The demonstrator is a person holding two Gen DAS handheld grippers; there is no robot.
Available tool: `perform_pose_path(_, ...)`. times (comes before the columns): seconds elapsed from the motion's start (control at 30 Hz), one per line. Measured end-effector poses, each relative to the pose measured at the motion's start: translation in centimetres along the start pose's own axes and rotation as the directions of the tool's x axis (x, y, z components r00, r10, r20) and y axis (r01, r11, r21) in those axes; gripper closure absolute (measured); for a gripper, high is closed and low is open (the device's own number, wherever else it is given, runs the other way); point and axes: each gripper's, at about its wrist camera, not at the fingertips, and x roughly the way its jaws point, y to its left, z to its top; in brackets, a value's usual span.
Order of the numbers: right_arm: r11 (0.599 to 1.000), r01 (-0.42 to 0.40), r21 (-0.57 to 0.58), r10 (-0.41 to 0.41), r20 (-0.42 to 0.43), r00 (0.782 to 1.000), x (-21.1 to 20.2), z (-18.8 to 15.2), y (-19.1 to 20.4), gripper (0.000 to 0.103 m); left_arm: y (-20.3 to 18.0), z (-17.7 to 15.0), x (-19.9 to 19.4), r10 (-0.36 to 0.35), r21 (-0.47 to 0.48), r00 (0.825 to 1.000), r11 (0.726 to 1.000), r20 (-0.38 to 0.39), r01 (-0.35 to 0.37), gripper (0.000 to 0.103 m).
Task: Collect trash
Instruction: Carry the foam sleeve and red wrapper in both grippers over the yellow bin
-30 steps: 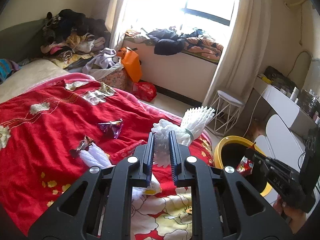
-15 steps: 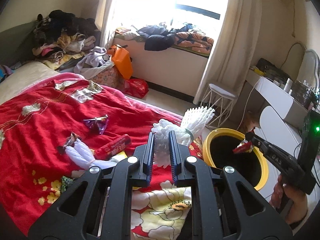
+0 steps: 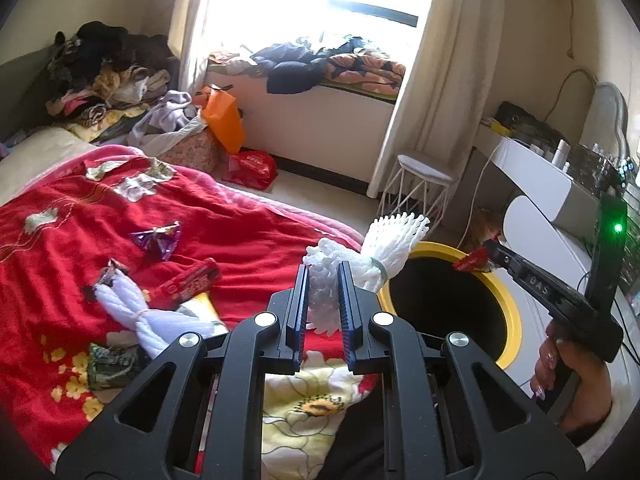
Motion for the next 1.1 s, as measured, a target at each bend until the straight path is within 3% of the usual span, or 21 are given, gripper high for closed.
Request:
perform_pose_path(0.7,0.988,0.132,0.076,-0.133,0.013,0.991,0.1,0.1,-6.0,0.099,-4.9,-2.1,2.5,-0.046,0.075,0.997,0.996,-0.063,0.051,0.093)
perform_pose_path(1.1,0.979,0.179,0.098,-0.182,0.019,0.983,0.2,0.2,-7.9,0.099,-7.3,-3.7,4.5,-0.094,0.137,0.986,0.984,-0.139,0.114,0.093)
